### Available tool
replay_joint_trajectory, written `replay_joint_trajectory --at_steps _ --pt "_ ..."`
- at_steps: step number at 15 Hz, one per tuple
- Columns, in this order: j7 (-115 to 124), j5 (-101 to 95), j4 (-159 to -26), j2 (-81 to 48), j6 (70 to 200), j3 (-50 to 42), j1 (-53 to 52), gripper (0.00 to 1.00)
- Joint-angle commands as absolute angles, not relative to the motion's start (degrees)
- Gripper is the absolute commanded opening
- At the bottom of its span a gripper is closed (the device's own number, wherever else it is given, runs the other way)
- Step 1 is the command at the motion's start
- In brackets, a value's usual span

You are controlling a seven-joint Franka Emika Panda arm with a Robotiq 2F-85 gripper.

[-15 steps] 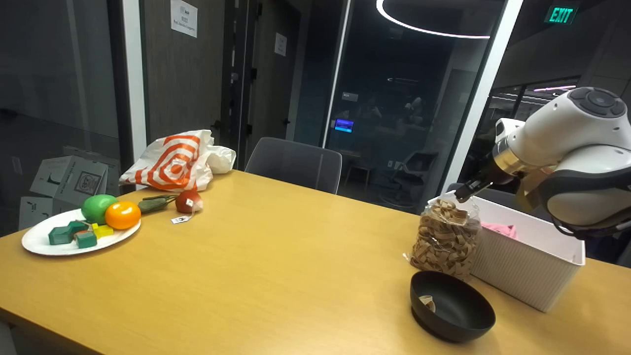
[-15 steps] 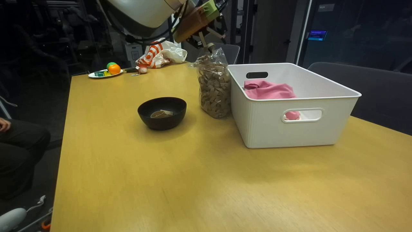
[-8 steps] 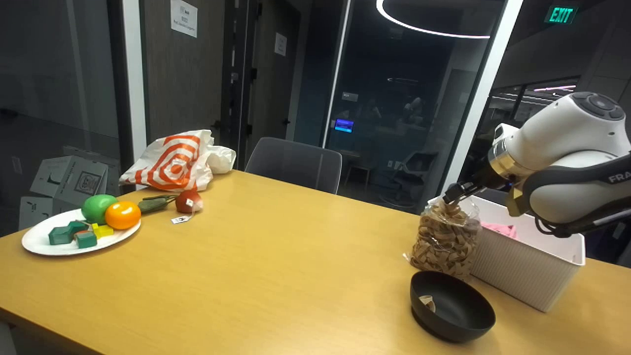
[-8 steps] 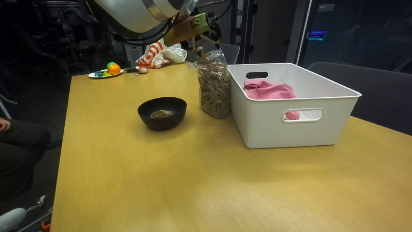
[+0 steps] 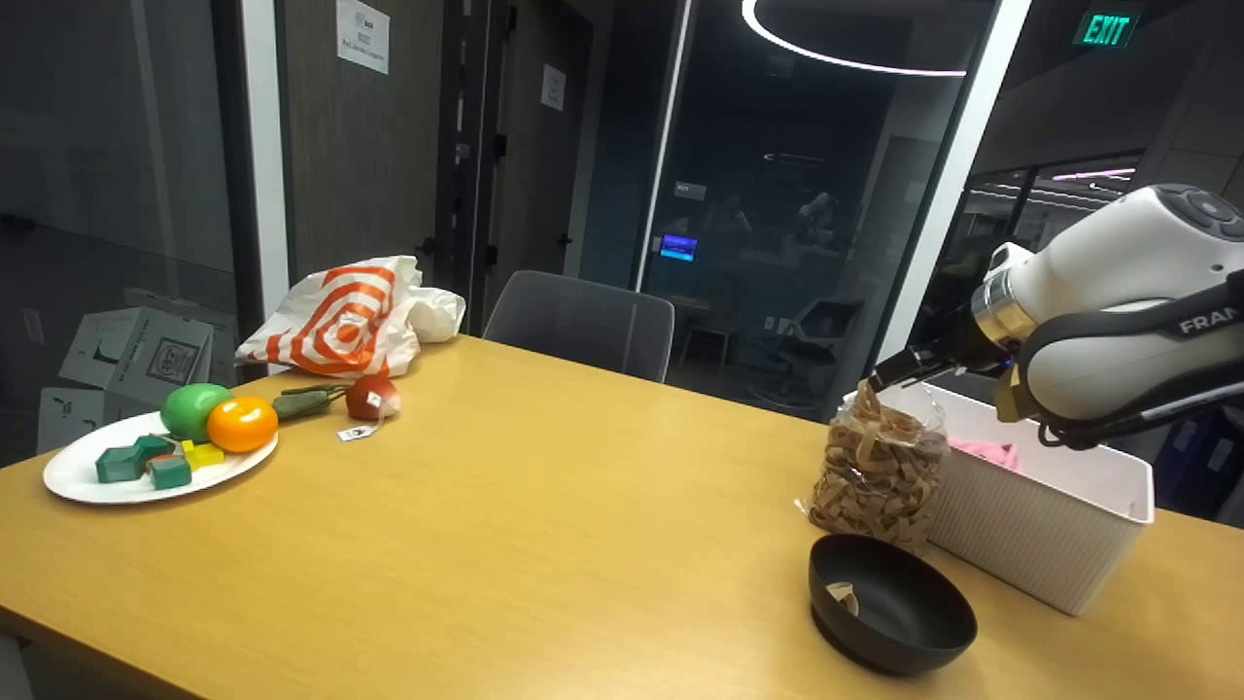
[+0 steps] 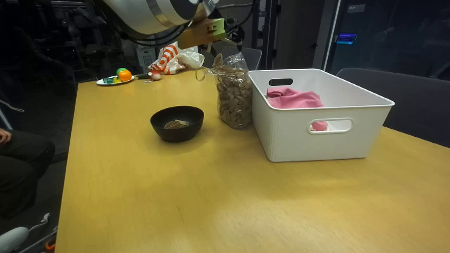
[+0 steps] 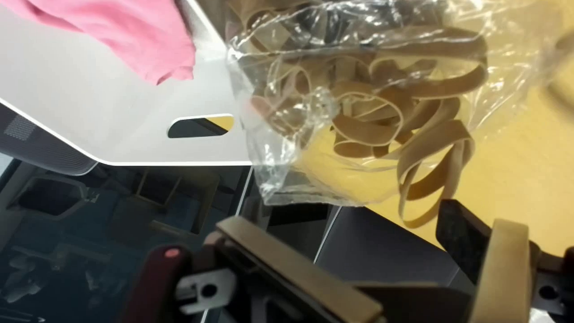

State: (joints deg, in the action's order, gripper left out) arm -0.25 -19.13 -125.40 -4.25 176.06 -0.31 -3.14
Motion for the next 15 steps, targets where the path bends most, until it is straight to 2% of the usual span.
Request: replay_joint_trajectory --at_steps 1,4,10,13,15 --pt "2.90 -24.41 -125.44 -3.21 180.57 -3.08 -3.19 1.00" --pt "2.40 -24.06 -126.84 -2.56 181.20 -3.15 -3.07 1.00" --pt "-15.23 4.61 -134.27 1.37 173.43 11.67 -1.33 1.00" --pt "-25.27 16.68 -134.87 5.70 167.51 11.49 -2.36 1.00" --pt "-26.65 14.79 -136.22 8.50 163.84 9.58 -1.53 1.00"
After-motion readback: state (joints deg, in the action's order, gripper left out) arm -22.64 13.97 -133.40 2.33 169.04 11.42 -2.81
